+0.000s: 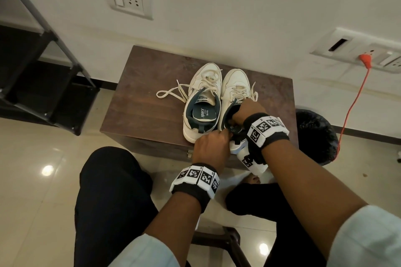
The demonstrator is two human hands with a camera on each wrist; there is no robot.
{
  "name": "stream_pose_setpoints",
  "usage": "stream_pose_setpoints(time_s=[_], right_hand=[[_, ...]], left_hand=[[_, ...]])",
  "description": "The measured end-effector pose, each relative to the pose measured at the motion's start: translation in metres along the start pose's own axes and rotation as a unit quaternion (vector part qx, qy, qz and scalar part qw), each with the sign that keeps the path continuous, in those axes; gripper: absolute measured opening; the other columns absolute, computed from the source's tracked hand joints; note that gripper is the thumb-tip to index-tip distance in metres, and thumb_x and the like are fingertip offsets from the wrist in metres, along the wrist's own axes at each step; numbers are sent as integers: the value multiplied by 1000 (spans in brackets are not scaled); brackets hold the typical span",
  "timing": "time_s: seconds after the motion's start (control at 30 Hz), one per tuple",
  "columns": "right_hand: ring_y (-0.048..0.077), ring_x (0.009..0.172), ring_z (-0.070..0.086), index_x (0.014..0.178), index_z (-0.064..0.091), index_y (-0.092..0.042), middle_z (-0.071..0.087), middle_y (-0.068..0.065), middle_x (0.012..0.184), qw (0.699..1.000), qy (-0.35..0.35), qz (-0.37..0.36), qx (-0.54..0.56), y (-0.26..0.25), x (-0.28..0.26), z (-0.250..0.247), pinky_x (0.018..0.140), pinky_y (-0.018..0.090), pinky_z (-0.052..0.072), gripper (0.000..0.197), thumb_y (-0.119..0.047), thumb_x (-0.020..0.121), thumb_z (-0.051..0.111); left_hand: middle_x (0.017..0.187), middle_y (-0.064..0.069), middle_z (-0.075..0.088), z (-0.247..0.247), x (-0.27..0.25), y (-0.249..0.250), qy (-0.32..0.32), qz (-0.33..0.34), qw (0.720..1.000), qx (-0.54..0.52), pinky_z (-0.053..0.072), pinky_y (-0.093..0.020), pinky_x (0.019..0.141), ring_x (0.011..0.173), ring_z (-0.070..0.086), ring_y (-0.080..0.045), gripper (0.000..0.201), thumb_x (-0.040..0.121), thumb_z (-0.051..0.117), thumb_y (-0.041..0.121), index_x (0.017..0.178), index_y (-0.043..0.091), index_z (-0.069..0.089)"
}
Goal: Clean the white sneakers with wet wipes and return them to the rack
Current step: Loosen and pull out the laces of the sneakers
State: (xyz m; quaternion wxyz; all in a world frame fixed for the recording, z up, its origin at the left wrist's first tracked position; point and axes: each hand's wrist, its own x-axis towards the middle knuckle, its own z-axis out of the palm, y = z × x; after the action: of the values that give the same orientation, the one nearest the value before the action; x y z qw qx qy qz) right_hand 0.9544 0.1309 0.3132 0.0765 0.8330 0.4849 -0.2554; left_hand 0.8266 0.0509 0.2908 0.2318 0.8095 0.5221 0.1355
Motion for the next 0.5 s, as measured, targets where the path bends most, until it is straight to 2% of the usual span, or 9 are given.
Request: stream_pose_setpoints(time_s=[0.07, 0.13, 0.23, 0.33, 0.43, 0.5], right_hand=[[28, 89, 64, 104, 60, -4, 66, 13, 99, 1000, -28, 4, -10, 1, 0, -4, 70, 31, 52, 43, -27, 71, 76], [28, 92, 63, 104, 61, -4, 66, 12, 101, 999, -32, -6, -29, 3, -1, -2, 71, 31, 50, 39, -22, 73, 76], [30, 90, 63, 98, 62, -4, 66, 14, 100, 998, 27, -37, -41, 4, -7, 9, 67, 31, 48, 19, -12, 81, 63], [31, 88, 63, 97, 62, -4, 64, 15, 99, 994, 60, -65, -59, 5, -9, 14, 67, 32, 48, 14, -8, 85, 56], [27, 80, 59, 96, 63, -2, 65, 15, 99, 992, 24, -89, -92, 3, -7, 8, 68, 31, 47, 13, -9, 86, 57], [28, 83, 60, 97, 62, 0, 66, 16, 100, 990, -10, -100, -102, 3, -5, 0, 66, 30, 45, 15, -11, 87, 57]], left_hand=[[89, -12, 67, 1, 0, -1, -4, -1, 1000, -1, 45, -37, 62, 81, 64, -38, 15, 94, 47, 16, 97, 10, 60], [89, -12, 66, 1, 1, -1, -9, -1, 1000, 5, 45, -37, 62, 80, 64, -37, 15, 94, 46, 16, 97, 11, 60], [80, -11, 67, 0, 2, -1, -9, -5, 1000, 13, 41, -34, 55, 71, 65, -36, 10, 90, 53, 15, 90, 11, 63], [73, -9, 67, 2, 3, 0, -6, -7, 999, 32, 39, -31, 51, 64, 65, -34, 8, 86, 58, 15, 85, 13, 65], [72, -8, 67, 2, 4, 1, -3, -8, 999, 40, 34, -29, 50, 63, 65, -32, 9, 87, 57, 15, 84, 13, 66], [75, -8, 67, 2, 4, 0, -5, -7, 999, 37, 35, -30, 52, 67, 65, -32, 12, 89, 54, 15, 87, 13, 66]])
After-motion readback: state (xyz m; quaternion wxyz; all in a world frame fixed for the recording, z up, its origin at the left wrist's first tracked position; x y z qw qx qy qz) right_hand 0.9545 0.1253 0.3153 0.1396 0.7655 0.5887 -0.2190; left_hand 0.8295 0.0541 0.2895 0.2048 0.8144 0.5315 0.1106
